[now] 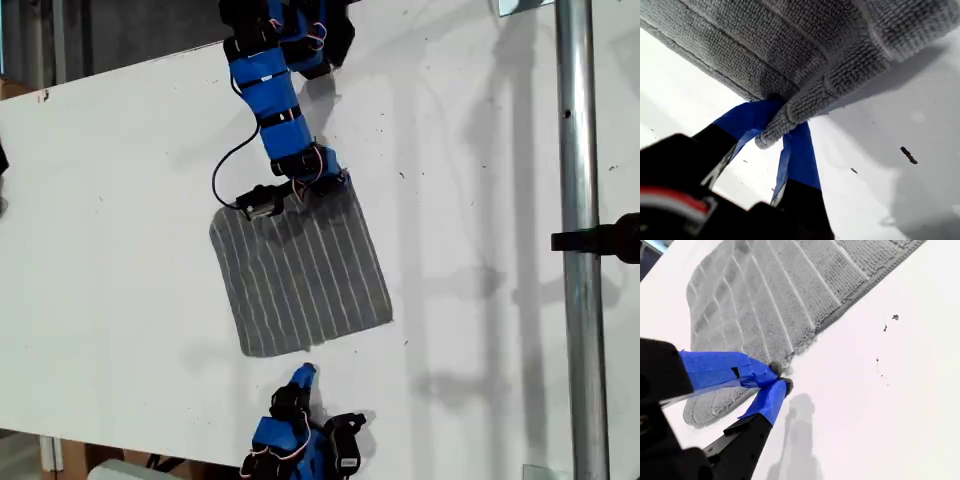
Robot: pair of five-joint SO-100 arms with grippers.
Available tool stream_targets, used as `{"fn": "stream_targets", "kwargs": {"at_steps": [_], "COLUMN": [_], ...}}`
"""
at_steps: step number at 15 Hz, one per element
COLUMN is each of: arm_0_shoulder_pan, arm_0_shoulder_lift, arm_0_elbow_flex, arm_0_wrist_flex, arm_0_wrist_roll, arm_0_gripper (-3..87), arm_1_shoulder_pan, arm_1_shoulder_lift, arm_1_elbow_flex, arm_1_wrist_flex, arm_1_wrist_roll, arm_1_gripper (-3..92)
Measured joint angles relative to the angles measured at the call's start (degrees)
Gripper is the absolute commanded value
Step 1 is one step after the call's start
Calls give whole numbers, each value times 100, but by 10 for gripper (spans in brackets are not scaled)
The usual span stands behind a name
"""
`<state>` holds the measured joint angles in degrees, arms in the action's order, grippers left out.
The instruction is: Grasp corners of a towel and fold twice.
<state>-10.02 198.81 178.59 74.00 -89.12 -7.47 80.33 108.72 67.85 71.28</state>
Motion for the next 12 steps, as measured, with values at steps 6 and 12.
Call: {"fn": "stream_targets", "kwargs": {"at_steps": [6, 12], "arm_0_shoulder_pan": [149, 712], "arm_0_shoulder_lift": [0, -967], "arm_0_elbow_flex": [0, -1441], "arm_0_wrist_flex": [0, -35], "arm_0_wrist_roll": [-141, -492], "arm_0_gripper": [-1, -3], "arm_1_shoulder_pan": [-132, -220], "arm_1_shoulder_lift": [686, 773], "arm_1_elbow_flex": [-387, -519], "arm_1_wrist_flex": [343, 369], "arm_1_wrist_roll": [0, 0], "arm_1_gripper": [-2, -2]}}
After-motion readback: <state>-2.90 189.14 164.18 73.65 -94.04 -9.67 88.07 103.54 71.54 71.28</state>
